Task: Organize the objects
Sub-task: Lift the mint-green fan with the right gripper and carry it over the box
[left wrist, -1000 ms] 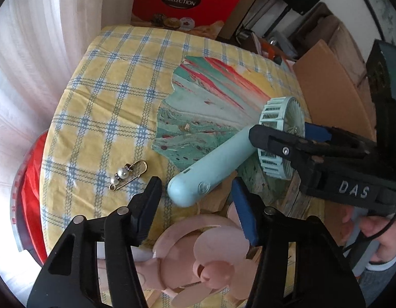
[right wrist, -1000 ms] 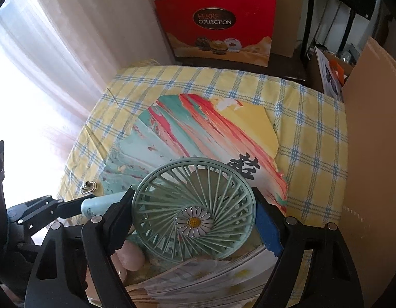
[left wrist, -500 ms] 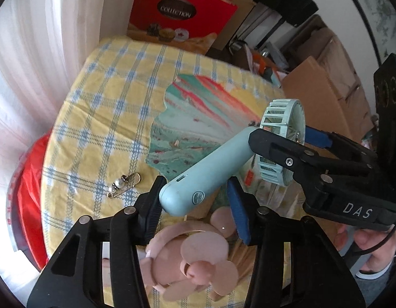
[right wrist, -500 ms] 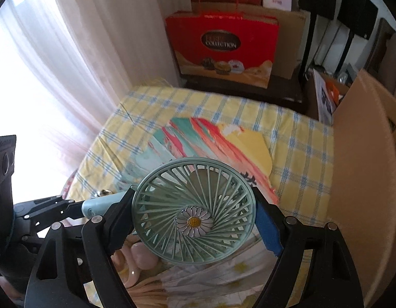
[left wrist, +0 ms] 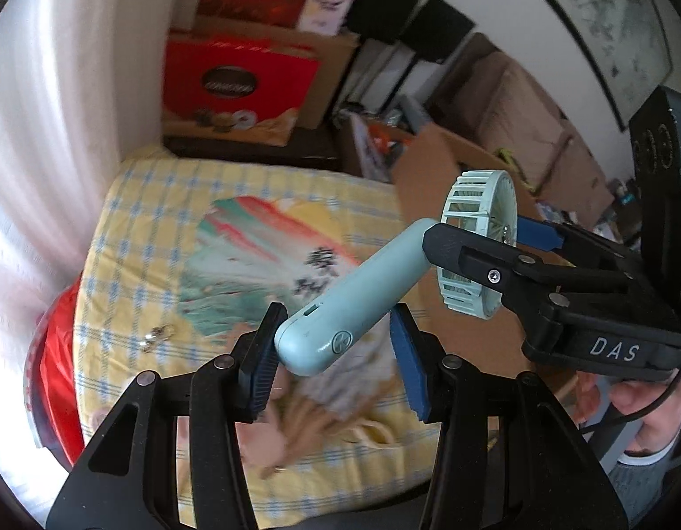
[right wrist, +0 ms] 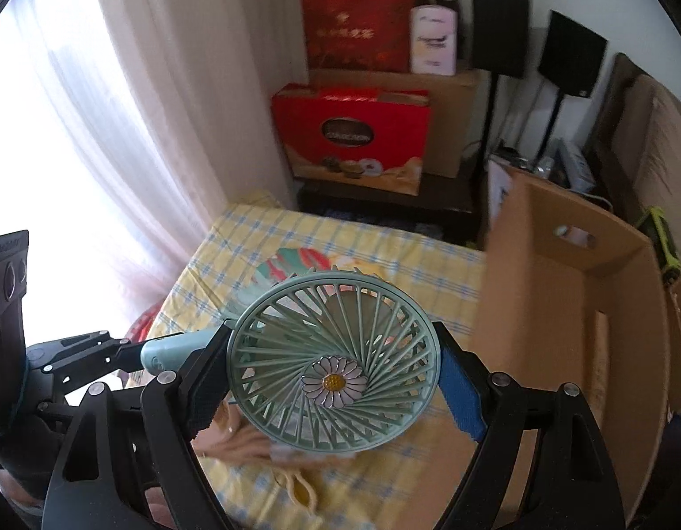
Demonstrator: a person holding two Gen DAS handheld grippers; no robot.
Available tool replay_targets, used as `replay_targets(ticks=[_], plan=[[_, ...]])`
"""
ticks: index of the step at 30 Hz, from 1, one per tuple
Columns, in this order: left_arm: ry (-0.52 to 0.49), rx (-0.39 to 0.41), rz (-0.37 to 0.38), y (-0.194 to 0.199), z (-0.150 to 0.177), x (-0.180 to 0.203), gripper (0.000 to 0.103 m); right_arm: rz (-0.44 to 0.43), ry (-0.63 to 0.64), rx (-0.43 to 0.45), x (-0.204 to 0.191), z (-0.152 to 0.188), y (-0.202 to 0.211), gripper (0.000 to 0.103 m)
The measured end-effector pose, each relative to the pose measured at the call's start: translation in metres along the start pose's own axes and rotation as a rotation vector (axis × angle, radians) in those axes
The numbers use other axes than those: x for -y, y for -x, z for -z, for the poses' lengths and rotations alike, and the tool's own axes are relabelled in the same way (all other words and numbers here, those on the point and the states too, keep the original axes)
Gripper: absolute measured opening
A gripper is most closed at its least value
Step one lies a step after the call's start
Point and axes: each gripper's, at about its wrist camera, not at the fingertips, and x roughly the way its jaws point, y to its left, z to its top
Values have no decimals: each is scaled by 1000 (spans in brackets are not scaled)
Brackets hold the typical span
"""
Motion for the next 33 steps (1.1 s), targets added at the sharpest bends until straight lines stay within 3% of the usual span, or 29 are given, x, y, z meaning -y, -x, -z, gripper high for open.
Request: replay_targets(ticks=[13,19,24,28,33], plan=[[-123,-49,93,-24,15,116,44,99,-113,-8,89,41,68,85],[-192,-100,108,-44,28,165,44,52,-221,-49,142,68,74,85],[-247,-152,96,-65,41,192,44,-3,-320,-89,177,91,67,85],[-324,-138,36,-70,49,215,45,-23,-371,-92,193,102,68,85],[-339,-155,22,-74,51,222,45,-18,-384,-83,202,104,72,85]])
